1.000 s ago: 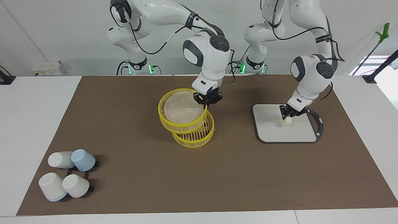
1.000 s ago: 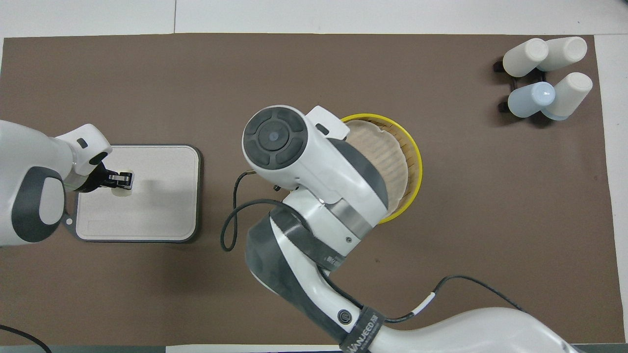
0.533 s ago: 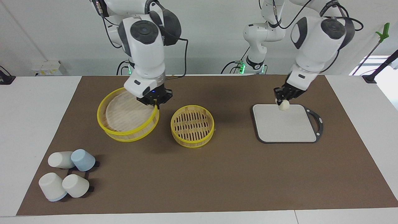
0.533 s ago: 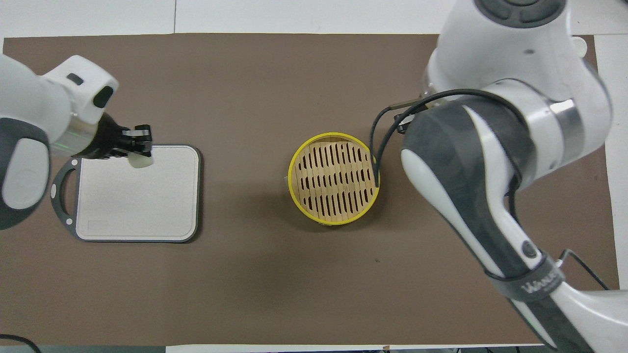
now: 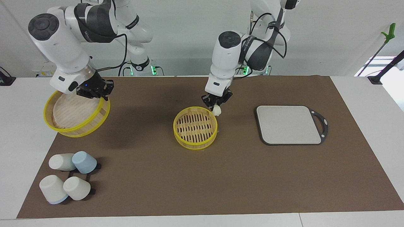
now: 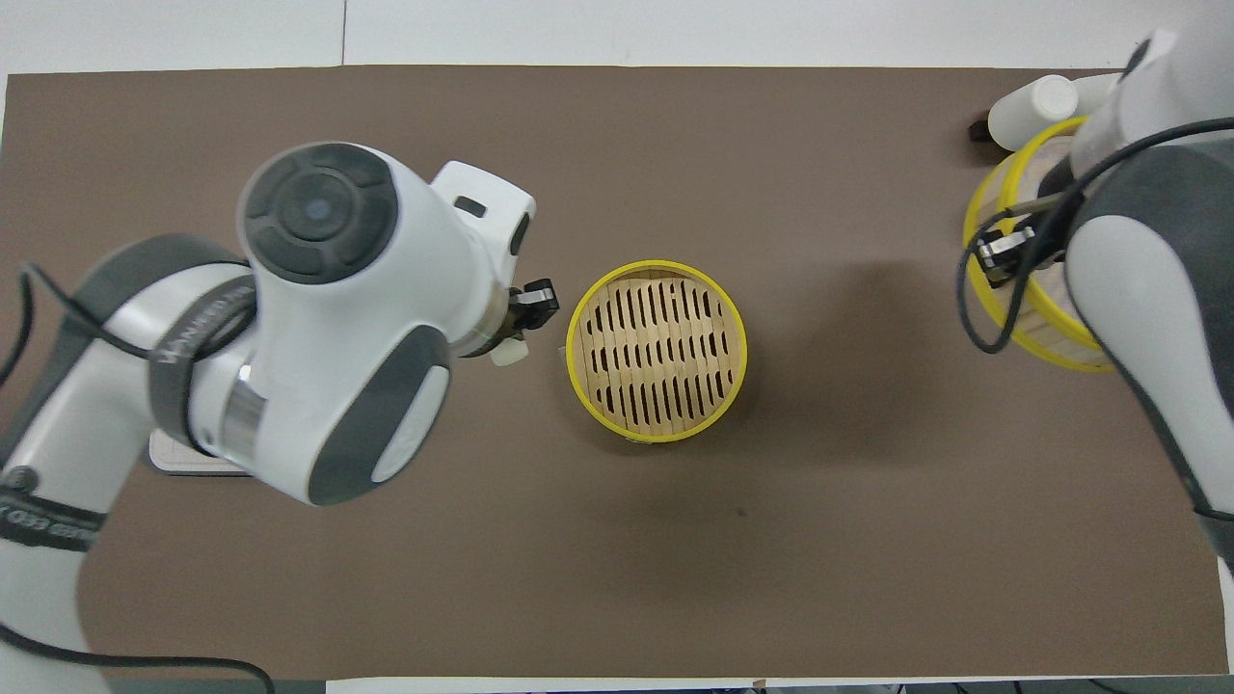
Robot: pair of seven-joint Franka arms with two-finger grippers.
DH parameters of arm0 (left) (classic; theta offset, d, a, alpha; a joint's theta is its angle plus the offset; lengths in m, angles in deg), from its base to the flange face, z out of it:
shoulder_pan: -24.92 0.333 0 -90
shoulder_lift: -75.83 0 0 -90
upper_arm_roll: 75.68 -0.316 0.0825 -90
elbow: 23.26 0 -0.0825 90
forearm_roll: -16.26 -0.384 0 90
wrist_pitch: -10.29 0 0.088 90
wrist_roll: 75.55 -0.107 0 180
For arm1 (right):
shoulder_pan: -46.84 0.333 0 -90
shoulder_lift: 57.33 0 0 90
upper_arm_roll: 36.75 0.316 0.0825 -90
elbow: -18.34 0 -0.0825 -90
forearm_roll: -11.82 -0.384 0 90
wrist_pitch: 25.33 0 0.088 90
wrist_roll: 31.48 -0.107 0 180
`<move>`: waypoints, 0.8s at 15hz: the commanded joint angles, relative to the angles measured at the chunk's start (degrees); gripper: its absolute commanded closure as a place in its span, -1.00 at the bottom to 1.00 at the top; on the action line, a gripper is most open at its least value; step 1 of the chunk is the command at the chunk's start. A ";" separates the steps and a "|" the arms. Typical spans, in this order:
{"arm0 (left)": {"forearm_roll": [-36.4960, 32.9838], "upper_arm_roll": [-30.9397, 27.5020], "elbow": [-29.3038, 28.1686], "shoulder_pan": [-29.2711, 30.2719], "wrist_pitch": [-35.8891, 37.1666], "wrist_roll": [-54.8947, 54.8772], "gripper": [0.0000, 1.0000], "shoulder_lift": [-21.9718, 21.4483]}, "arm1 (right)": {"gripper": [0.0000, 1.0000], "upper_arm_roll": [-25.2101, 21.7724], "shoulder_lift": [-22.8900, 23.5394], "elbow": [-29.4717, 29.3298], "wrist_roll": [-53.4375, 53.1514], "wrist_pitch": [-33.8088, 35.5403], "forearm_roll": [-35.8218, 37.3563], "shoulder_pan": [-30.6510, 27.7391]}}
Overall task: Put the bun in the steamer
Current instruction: 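Lower the bun into the open steamer with the left gripper and release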
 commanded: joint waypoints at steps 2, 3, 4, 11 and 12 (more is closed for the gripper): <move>-4.80 -1.21 -1.15 -4.08 -8.89 5.79 0.49 6.81 | 1.00 0.71 -6.36 12.09 1.51 -7.53 -1.00 -0.50; -5.70 -1.21 -1.85 -4.17 -11.35 6.76 0.49 8.05 | 1.00 0.71 -6.80 12.98 1.25 -8.41 -1.00 -0.24; -6.06 -1.21 -3.25 -4.35 -12.86 6.86 0.49 8.32 | 1.00 0.80 -6.98 13.25 0.81 -8.77 -1.00 0.03; -7.03 -1.38 -4.94 -4.88 -15.25 6.86 -0.99 9.03 | 1.00 0.80 -7.07 13.51 -0.34 -8.95 -1.00 0.91; -7.03 -1.38 -4.85 -4.79 -14.37 6.69 -1.00 8.76 | 1.00 0.80 -7.41 14.90 -0.34 -9.64 -1.00 0.91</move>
